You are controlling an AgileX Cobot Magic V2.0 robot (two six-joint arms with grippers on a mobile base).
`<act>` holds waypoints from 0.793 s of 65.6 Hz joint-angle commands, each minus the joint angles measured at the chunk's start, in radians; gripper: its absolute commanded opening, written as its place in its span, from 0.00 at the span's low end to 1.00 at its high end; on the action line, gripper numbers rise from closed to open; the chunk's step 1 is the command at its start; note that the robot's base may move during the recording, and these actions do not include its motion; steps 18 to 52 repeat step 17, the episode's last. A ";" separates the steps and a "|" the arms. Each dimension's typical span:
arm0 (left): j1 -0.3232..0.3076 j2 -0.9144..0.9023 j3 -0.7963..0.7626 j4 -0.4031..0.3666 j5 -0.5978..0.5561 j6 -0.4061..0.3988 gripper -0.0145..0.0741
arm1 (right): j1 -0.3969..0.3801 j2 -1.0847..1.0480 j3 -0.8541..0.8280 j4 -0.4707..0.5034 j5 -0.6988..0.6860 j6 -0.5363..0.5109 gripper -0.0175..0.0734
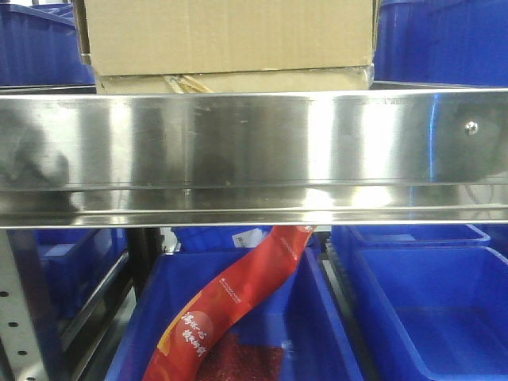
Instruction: Stack two boxes on right shelf middle
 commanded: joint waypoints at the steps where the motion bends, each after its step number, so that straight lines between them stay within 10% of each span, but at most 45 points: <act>1: 0.004 -0.006 -0.002 -0.004 -0.021 0.001 0.04 | -0.006 -0.004 0.002 -0.002 -0.019 -0.003 0.01; 52: 0.004 -0.006 -0.002 -0.004 -0.021 0.001 0.04 | -0.006 -0.004 0.002 -0.002 -0.019 -0.003 0.01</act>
